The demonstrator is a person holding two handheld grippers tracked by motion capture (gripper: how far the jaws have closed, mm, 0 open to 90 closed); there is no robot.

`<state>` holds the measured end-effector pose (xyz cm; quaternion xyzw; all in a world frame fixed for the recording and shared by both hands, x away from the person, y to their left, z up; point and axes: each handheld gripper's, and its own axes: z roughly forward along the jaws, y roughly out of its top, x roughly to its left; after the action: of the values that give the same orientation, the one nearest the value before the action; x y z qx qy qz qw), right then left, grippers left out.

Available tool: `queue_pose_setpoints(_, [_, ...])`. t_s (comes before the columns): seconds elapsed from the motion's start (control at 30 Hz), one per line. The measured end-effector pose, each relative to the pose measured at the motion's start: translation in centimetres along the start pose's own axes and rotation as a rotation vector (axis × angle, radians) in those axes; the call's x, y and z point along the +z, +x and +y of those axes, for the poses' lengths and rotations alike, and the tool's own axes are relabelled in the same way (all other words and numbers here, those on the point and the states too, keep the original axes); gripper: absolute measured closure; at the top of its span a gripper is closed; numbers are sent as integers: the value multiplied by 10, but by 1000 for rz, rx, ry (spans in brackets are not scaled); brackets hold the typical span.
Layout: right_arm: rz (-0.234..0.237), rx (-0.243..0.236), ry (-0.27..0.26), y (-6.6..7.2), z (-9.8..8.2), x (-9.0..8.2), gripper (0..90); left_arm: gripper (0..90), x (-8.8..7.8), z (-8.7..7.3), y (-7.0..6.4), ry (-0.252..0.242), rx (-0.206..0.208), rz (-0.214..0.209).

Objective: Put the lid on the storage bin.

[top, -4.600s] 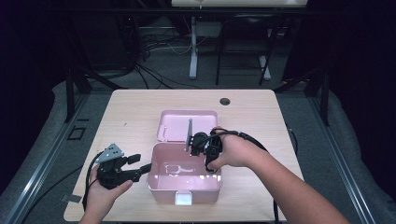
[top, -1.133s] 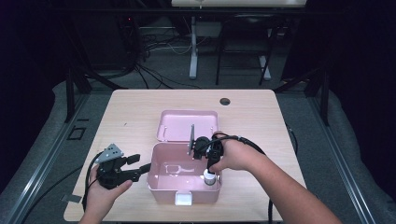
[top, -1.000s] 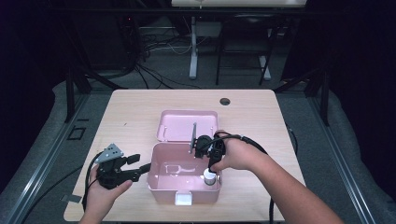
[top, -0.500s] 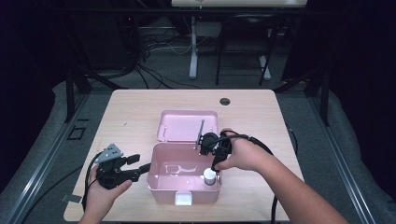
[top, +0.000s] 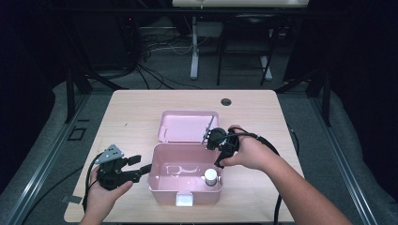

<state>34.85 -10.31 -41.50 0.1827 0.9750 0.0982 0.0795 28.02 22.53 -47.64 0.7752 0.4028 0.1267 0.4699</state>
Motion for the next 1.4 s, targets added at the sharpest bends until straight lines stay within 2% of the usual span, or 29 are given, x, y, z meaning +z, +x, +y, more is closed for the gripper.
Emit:
queue_pose_setpoints(0.1, [1, 15, -16, -2, -1, 0, 396, 405, -1, 1, -1, -2, 2, 4])
queue_pose_setpoints(0.27, [24, 76, -60, -5, -6, 1, 341, 395, -1, 2, -4, -8, 10, 8])
queue_pose_setpoints(0.37, [43, 118, -97, -6, -9, 1, 266, 323, 0, 3, -5, 1, 15, 14])
queue_pose_setpoints(0.43, [61, 149, -123, -7, -13, 0, 214, 309, 1, 3, -6, -5, 21, 15])
queue_pose_setpoints(0.5, [58, 171, -146, -7, -16, -1, 187, 296, 1, 3, -7, -5, 30, 14])
queue_pose_setpoints(0.57, [60, 180, -167, -6, -20, -2, 145, 281, 1, 3, -8, -7, 38, -5])
queue_pose_setpoints(0.7, [66, 189, -196, -5, -26, -1, 140, 265, 2, 4, -10, -7, 44, -19])
queue_pose_setpoints(0.93, [53, 210, -226, -5, -32, 1, 160, 276, 1, 5, -12, -11, 59, -23])
queue_pose_setpoints(1.07, [42, 241, -279, -7, -34, 1, 277, 342, 3, 4, -13, -5, 72, -13])
queue_pose_setpoints(1.4, [27, 286, -327, -8, -35, 9, 409, 410, 4, 2, -12, 0, 70, -19])
